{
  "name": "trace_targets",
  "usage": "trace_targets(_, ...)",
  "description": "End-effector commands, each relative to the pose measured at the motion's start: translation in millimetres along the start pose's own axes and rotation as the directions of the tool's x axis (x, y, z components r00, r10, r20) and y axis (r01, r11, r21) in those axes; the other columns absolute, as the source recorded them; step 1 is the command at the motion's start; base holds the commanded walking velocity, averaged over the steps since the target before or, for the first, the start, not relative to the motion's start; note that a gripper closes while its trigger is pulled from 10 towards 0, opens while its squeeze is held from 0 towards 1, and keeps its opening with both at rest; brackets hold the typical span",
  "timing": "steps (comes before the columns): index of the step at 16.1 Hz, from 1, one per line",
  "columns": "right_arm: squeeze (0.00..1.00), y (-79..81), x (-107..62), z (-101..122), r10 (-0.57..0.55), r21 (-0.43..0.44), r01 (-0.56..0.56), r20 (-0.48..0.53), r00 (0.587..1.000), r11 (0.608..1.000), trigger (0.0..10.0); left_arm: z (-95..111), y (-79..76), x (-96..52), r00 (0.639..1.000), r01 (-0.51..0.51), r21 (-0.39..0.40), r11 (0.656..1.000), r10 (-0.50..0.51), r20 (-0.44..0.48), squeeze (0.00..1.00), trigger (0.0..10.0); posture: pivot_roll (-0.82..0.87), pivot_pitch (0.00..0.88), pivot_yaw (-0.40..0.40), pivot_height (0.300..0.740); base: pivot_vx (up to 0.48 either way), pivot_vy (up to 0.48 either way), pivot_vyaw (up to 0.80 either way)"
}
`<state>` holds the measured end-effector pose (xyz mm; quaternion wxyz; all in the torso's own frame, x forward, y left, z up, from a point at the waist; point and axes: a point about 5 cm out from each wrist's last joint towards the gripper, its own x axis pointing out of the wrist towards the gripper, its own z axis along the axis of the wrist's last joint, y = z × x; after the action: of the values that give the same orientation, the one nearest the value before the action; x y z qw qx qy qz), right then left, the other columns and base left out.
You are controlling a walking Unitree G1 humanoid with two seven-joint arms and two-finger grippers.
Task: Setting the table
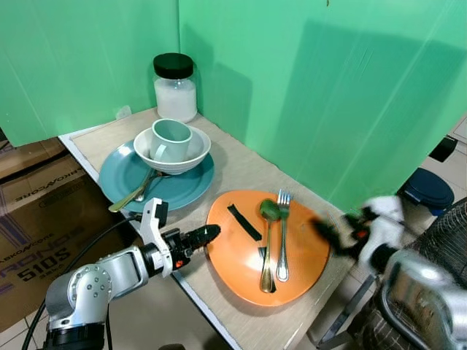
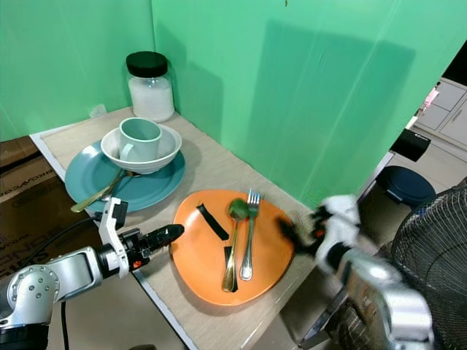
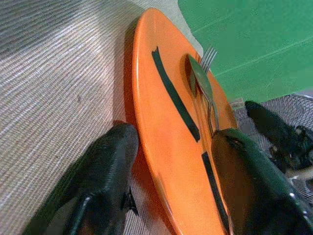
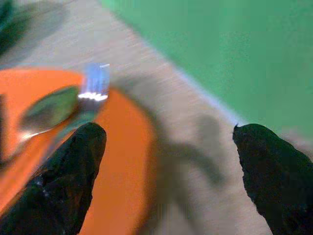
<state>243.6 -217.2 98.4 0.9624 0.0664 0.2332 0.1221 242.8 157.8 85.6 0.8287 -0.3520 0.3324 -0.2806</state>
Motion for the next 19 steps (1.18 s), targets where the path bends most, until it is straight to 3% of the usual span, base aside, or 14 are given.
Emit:
trace_targets(1,0.0,-8.4,-2.0,-2,-0.043,0.001,0.043,-0.027,0.999,0.999,10.0,4,-1.9,2.2,1.0,0.003,-0.005,1.0,-0.003,0.002,0.0,0.0,0.05,0.0,-0.065,0.74,0.0,0.0,0.0)
trace_targets(5,0.0,-7.3,-6.3,-17,-0.027,-0.002,0.027,-0.125,0.992,1.0,10.0,12,-4.6,1.3,0.999,0.013,-0.02,1.0,-0.012,0.035,0.0,0.0,0.05,0.0,-0.065,0.74,0.0,0.0,0.0)
trace_targets(11,0.0,-13.1,-12.0,-12,-0.013,0.006,0.013,-0.112,0.994,1.0,10.0,19,-14.6,3.2,0.997,0.047,-0.019,0.999,-0.045,0.068,0.0,0.0,0.05,0.0,-0.065,0.74,0.0,0.0,0.0)
trace_targets(19,0.0,4.7,-3.0,-6,0.092,-0.008,-0.093,-0.094,0.991,0.996,10.0,47,-31.9,0.9,0.98,0.045,0.049,0.998,-0.053,0.19,0.0,0.0,0.06,0.0,-0.078,0.74,0.0,0.0,0.0)
